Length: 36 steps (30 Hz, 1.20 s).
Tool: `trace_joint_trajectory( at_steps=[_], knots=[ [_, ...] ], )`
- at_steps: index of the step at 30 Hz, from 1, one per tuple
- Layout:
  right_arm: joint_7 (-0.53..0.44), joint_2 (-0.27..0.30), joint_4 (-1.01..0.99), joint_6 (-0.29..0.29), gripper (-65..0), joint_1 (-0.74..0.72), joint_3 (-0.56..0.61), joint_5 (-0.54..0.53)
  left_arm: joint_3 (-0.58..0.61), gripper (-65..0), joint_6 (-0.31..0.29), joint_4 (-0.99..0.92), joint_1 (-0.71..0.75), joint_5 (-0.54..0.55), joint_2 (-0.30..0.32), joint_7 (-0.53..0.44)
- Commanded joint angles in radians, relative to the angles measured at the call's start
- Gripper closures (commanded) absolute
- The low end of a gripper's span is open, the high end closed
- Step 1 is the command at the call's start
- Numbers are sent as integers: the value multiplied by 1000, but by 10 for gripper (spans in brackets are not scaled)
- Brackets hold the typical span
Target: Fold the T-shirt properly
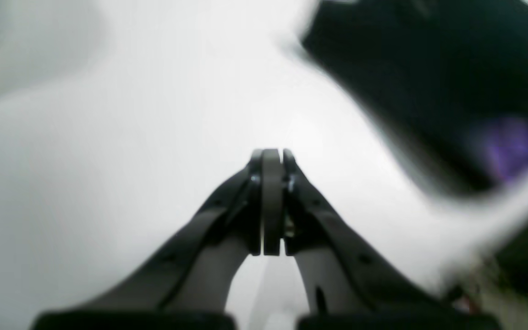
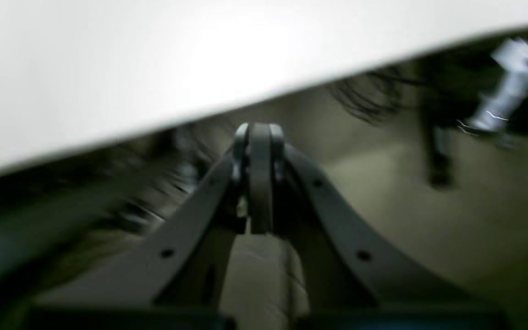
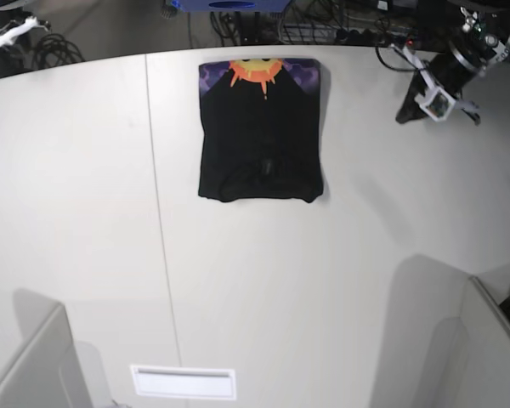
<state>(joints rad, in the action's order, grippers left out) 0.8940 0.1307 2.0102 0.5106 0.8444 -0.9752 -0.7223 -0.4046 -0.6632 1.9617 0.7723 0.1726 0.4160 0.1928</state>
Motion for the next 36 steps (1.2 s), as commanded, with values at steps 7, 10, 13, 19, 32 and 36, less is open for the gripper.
trace_joint_trajectory(
  at_steps=[7,10,13,19,32,36],
  knots=[
    [-14,-73,8,142,0,75,138,527,13,0,-2,-28,237,-146,-88,-102],
    [-14,-118,-58,188,0,80,252,665,45,0,3,-49,299,-157,-121,-102],
    [-25,-90,-245,188,0,69,456,718,82,0,4,-124,326,-157,-133,-102],
    [-218,-38,-576,130,0,-23,637,751,238,0,33,-468,256,-157,-133,-168],
    [-741,22,-1449,-352,0,-336,1076,742,574,0,376,-1769,-328,-146,-266,-711],
    [-971,-55,-1735,-436,0,-449,1093,740,569,0,376,-1944,-474,-147,-308,-700]
  ],
)
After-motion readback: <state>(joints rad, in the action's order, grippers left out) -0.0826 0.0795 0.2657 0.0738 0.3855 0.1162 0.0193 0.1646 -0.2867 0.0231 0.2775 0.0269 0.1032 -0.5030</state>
